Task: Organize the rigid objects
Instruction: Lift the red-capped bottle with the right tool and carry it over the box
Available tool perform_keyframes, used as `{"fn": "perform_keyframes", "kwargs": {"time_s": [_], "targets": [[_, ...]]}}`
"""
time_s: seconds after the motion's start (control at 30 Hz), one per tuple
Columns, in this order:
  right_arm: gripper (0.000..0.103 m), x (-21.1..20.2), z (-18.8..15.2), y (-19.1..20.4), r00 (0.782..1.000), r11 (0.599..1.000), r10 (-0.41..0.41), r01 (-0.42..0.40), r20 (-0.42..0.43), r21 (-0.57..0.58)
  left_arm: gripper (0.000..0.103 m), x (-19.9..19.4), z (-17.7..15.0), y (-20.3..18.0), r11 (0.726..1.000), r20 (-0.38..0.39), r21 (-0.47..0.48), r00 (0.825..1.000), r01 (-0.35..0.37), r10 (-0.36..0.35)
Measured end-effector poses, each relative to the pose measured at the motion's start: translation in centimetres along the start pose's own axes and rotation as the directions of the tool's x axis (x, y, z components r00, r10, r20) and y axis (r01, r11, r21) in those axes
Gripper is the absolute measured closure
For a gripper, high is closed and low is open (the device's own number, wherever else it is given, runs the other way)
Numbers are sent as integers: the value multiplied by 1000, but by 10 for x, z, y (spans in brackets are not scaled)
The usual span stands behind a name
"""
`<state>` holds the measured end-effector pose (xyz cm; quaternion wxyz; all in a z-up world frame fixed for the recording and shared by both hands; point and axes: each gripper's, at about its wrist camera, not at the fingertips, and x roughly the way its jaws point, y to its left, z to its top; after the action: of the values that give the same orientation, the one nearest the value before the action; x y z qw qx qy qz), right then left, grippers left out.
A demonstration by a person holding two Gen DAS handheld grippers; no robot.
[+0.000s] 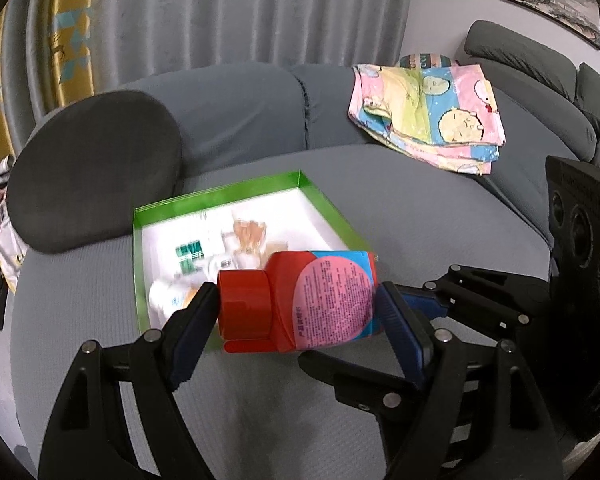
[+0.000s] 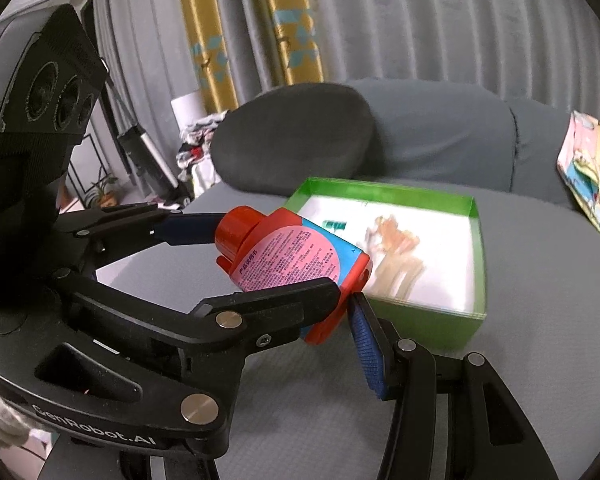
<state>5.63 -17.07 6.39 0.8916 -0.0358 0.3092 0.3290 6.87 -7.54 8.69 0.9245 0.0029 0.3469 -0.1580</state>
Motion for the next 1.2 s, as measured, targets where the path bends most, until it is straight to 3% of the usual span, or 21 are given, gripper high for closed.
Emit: {"fn": "perform_keyframes", "kwargs": {"time_s": [0.47,0.67,1.2], "targets": [[49,8,74,-40,999,1000,1,-1,42,0,24,23,74,20,998,27,-50,999,43,-42],[49,32,75,-55,1000,1000,-6,6,7,1,24,53,68,31,993,-10,-104,998,62,-63],[49,123,36,-89,989,996,31,-19,-147,82,26,126,31,58,978,-152,-198,983,72,-103]]}}
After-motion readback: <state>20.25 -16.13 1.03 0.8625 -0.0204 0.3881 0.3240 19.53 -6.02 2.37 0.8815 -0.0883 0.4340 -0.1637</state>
